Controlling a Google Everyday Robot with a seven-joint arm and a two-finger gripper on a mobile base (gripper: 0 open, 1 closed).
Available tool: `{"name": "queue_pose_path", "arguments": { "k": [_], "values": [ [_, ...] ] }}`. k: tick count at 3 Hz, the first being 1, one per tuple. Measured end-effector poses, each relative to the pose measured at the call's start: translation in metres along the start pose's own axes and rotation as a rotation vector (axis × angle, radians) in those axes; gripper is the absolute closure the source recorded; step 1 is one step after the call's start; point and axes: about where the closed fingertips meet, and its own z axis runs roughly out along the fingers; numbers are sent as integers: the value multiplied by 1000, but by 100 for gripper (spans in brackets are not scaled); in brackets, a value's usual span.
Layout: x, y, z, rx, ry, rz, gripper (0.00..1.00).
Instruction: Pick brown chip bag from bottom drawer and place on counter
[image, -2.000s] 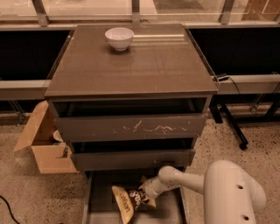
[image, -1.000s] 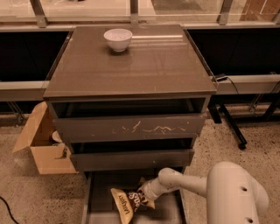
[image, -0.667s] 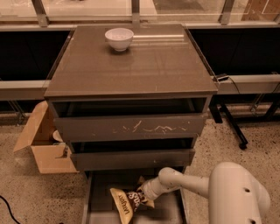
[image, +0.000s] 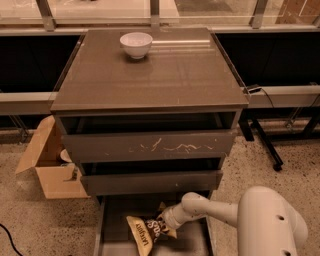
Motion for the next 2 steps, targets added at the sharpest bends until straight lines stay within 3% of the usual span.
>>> {"name": "queue_pose_path", "arguments": {
  "k": [2],
  "values": [
    [-6, -5, -7, 26, 0, -27, 100]
  ]
}}
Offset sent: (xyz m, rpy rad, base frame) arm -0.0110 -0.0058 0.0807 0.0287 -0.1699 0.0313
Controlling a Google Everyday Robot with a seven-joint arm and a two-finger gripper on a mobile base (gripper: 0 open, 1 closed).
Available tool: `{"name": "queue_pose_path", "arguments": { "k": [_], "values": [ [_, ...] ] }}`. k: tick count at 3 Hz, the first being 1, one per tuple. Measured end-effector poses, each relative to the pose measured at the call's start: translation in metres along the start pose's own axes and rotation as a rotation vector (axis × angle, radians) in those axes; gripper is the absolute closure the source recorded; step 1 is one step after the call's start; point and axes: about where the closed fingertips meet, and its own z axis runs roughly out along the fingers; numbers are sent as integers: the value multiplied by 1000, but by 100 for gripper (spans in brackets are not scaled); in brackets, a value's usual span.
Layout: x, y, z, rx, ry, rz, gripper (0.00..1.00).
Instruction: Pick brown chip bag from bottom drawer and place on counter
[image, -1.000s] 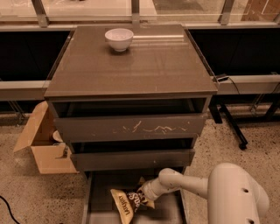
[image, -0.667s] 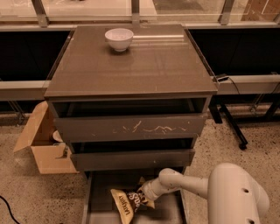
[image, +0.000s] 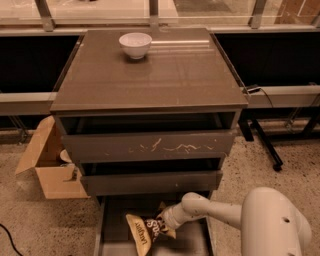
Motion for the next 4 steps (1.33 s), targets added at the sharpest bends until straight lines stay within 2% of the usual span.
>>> {"name": "queue_pose_path", "arguments": {
  "k": [3, 4],
  "values": [
    [4, -1, 4, 14, 5, -7, 100],
    [4, -5, 1, 30, 11, -9, 83]
  ]
}}
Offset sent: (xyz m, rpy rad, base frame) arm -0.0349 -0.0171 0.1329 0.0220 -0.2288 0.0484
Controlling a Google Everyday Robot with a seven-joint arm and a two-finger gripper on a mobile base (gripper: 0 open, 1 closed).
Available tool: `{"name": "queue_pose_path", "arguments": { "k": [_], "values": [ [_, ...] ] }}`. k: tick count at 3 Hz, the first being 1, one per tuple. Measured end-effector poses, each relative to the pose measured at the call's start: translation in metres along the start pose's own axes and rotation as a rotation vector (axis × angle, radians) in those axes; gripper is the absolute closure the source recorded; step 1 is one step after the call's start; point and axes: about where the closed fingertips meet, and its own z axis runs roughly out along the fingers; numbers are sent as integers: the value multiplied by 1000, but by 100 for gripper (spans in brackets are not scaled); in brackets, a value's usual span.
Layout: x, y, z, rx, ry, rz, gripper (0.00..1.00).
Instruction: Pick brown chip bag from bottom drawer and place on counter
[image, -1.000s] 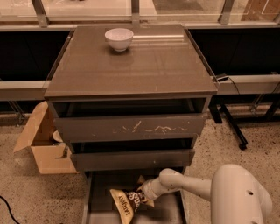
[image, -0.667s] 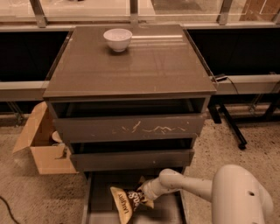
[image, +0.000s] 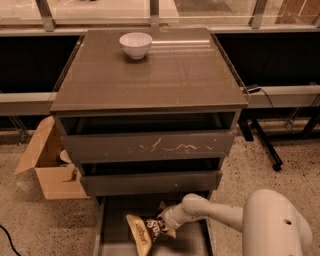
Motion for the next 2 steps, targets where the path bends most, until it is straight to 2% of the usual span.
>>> {"name": "queue_pose_path", "arguments": {
  "k": [2],
  "values": [
    [3, 2, 5, 3, 1, 0, 36]
  ]
}}
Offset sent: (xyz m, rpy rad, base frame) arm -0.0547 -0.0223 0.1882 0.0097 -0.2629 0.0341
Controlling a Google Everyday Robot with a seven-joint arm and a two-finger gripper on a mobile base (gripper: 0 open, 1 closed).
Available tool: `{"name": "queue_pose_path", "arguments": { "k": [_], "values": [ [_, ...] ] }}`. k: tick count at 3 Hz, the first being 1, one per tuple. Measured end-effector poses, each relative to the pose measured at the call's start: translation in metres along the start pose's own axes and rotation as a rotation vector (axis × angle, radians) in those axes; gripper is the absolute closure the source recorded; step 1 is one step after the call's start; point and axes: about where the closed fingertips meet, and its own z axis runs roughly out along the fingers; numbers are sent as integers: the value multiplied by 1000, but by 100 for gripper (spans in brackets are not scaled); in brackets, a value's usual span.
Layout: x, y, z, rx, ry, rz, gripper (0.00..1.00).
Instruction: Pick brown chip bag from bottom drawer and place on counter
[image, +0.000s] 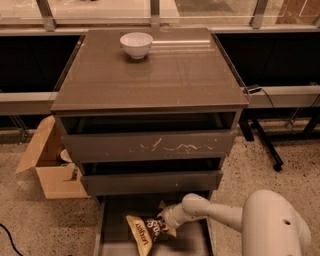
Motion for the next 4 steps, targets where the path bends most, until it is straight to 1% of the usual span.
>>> {"name": "queue_pose_path", "arguments": {
  "k": [1, 2, 3, 4],
  "values": [
    [0, 0, 0, 0, 0, 0, 13],
    [0, 0, 0, 0, 0, 0, 0],
    [0, 0, 0, 0, 0, 0, 0],
    [-6, 8, -17, 19, 5, -3, 0]
  ]
}}
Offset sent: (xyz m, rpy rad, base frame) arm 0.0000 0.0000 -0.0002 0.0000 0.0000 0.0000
